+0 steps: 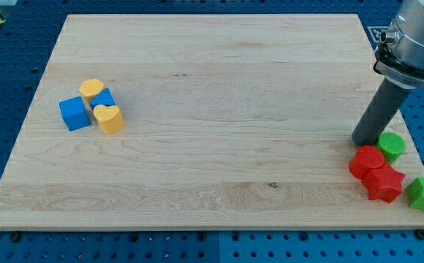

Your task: Push the green circle into the red blocks

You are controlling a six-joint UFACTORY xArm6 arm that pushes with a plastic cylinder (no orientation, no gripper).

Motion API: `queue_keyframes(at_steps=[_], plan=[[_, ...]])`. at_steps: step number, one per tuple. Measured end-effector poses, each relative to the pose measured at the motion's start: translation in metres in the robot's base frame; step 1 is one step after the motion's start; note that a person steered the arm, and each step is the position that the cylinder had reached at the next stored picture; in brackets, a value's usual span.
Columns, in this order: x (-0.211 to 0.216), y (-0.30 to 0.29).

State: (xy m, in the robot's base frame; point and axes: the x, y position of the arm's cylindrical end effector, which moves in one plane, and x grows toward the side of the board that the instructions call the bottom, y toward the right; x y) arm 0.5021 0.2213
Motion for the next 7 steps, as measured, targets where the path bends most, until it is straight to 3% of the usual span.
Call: queue_keyframes(at_steps=[3,5,6,7], plan=[[-0.014,0.042],[0.001,0.043],[-0.067,0.025],[-0.145,-0.057]])
